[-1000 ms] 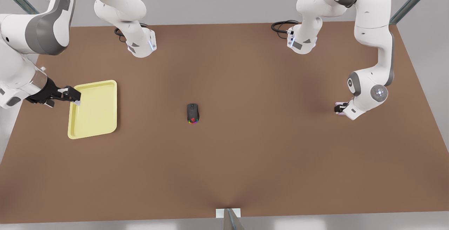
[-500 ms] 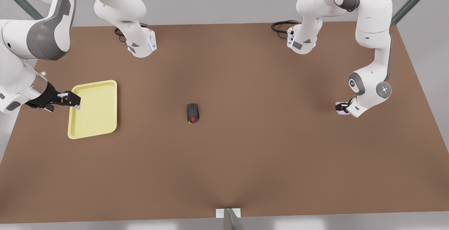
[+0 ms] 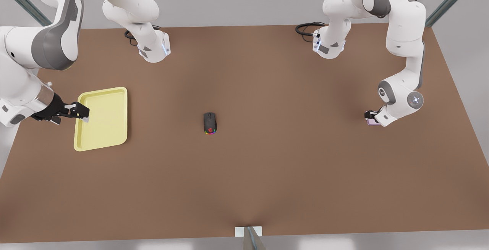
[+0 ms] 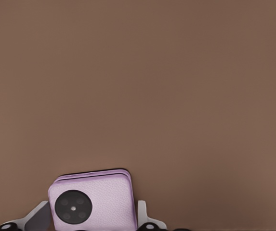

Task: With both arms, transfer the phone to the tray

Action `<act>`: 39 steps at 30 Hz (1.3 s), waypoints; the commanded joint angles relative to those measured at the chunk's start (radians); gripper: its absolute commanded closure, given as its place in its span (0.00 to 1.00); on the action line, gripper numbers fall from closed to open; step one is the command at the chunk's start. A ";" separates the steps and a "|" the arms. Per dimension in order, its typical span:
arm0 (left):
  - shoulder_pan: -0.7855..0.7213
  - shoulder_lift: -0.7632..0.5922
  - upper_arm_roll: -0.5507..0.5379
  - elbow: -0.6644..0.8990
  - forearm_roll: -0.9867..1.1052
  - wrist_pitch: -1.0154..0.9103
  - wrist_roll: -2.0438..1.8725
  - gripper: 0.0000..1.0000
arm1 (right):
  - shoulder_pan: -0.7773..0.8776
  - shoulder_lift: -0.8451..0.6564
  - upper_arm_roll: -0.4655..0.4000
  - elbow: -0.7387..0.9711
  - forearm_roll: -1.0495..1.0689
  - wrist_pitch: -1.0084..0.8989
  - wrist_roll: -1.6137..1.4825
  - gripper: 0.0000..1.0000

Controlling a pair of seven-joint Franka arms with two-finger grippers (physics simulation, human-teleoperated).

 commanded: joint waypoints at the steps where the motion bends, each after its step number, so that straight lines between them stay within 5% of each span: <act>1: 0.000 0.003 0.000 0.000 -0.001 0.001 0.090 0.12 | 0.000 -0.001 0.000 0.000 0.001 0.001 -0.001 0.00; 33: -0.011 -0.029 -0.032 0.076 -0.009 -0.110 -0.002 0.25 | -0.002 0.016 0.000 0.002 0.004 0.022 -0.001 0.00; 39: -0.276 0.021 -0.074 0.326 -0.007 -0.314 -0.390 0.25 | 0.001 0.017 0.000 -0.006 0.005 0.008 -0.004 0.00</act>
